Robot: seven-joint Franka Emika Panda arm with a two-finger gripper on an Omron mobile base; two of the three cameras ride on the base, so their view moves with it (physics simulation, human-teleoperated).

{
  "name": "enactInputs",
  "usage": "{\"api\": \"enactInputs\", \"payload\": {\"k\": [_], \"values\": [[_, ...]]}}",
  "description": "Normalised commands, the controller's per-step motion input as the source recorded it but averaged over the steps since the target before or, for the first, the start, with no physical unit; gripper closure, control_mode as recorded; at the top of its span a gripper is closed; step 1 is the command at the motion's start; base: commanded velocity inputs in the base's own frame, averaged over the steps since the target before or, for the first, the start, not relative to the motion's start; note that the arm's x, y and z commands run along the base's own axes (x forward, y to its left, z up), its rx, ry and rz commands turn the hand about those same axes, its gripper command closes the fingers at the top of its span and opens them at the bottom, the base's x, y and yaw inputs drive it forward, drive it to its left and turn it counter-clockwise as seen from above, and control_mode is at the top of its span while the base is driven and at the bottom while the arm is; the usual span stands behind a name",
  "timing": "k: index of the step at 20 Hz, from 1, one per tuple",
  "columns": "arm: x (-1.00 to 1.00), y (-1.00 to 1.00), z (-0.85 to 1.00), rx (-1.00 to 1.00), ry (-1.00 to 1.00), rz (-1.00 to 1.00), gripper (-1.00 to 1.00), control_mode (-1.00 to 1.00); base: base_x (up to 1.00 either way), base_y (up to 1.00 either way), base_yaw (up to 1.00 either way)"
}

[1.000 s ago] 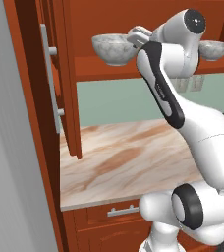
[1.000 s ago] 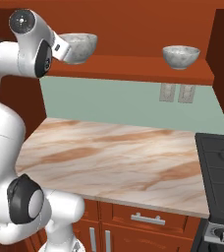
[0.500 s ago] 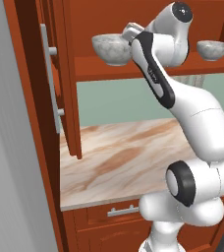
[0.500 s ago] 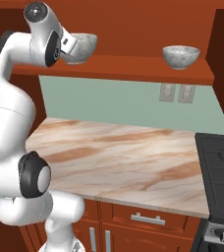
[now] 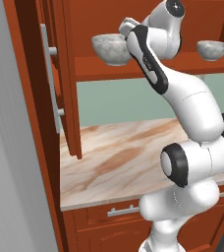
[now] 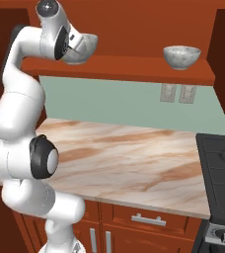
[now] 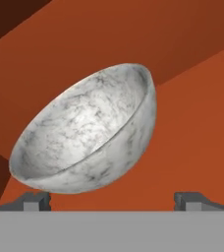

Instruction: Take the smaller bowl and place it next to the appetizer plate on the dining counter , and place the larger bowl next to the plate with cooked food.

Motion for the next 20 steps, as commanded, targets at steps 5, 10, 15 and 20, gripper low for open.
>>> {"api": "enactInputs", "payload": {"k": [5,10,15,20], "values": [[0.55,0.08,0.00,0.00,0.06,0.00,-1.00,-1.00,0.00,0.00,0.00],[0.50,0.13,0.00,0.00,0.06,0.00,-1.00,-1.00,0.00,0.00,0.00],[0.43,0.07,0.00,0.00,0.05,-0.01,-1.00,-1.00,0.00,0.00,0.00],[0.18,0.00,-0.03,-0.01,0.03,-0.07,-1.00,-1.00,0.00,0.00,0.00]]}}
